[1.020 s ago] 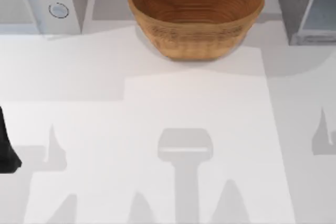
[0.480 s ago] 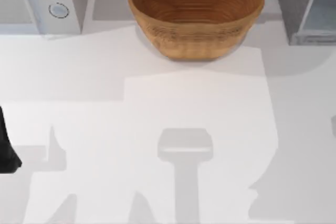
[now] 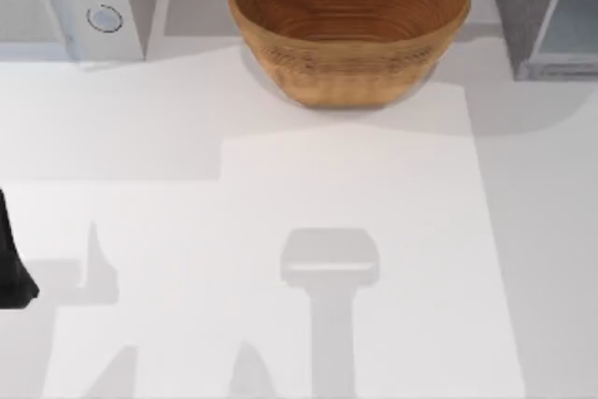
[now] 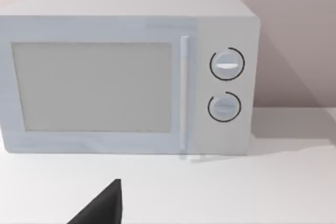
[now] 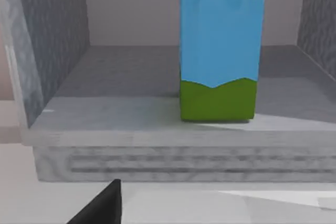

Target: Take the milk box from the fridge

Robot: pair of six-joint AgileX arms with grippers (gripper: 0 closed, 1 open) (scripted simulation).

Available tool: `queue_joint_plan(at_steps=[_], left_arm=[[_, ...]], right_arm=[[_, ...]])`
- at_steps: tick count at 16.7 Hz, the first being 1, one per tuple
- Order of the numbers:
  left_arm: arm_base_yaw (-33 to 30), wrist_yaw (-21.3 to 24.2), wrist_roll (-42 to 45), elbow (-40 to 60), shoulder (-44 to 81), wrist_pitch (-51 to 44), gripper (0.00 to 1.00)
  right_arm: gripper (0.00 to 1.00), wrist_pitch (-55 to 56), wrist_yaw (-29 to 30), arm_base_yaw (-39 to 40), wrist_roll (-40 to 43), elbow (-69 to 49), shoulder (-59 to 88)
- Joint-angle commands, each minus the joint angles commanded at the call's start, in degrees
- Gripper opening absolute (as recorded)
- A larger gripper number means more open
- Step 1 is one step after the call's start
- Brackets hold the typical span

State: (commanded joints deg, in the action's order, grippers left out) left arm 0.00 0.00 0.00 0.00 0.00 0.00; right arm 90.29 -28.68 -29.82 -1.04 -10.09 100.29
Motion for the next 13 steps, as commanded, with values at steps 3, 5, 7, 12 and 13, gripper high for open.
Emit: queue_joint_plan(at_steps=[3,5,7,12,13], left_arm=[[0.0,0.0,0.0,0.0,0.0,0.0,1.00],[0.0,0.0,0.0,0.0,0.0,0.0,1.00],[0.0,0.0,0.0,0.0,0.0,0.0,1.00],[0.0,0.0,0.0,0.0,0.0,0.0,1.00],[0.0,0.0,0.0,0.0,0.0,0.0,1.00]], right_arm=[[1.00,2.4,-0.8,-0.8,0.0,-0.5,2.5],[1.00,2.4,-0.8,-0.8,0.0,-0.5,2.5],[1.00,2.3,-0.7,-0.5,0.0,-0.2,2.3],[1.00,-1.1,1.5,1.5,0.2,-6.8,6.5],[1.00,-2.6,2.5,2.4,0.2,-10.0,8.1]])
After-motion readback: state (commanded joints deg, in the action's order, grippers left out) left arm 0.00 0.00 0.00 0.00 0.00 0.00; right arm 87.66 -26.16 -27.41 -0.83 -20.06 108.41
